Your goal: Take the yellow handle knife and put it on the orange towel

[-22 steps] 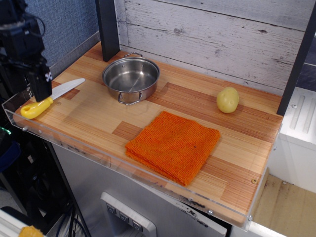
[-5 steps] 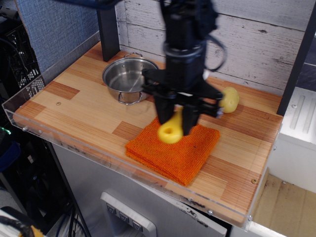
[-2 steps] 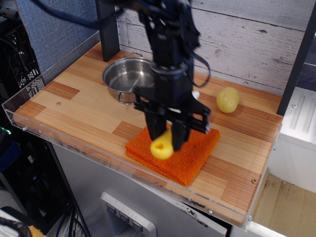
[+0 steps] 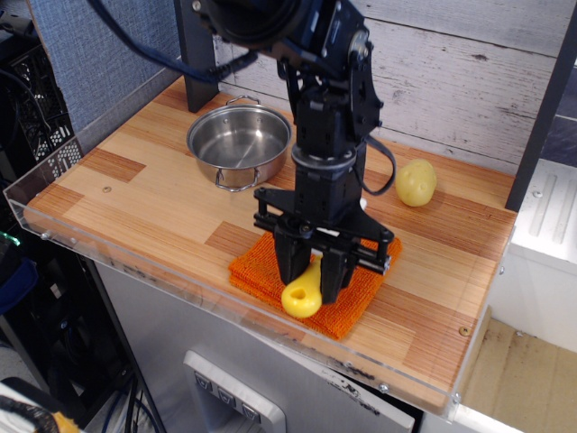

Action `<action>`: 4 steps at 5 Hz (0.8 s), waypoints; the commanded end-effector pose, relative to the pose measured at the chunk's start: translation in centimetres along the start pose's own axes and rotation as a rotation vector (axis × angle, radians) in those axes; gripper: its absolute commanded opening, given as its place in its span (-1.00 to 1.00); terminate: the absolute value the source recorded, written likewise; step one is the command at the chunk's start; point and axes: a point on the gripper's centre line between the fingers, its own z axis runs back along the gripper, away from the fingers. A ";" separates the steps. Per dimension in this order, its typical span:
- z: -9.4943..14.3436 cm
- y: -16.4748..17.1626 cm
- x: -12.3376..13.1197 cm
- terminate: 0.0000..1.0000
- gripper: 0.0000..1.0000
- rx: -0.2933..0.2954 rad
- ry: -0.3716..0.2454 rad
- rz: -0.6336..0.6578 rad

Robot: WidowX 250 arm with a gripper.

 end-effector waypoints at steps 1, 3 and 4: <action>2.6 2.1 -0.4 -1.00 1.00 0.023 -0.036 0.010; 8.9 1.9 0.5 -1.00 1.00 0.022 -0.186 0.006; 14.0 2.7 -0.1 -1.00 1.00 0.082 -0.363 0.047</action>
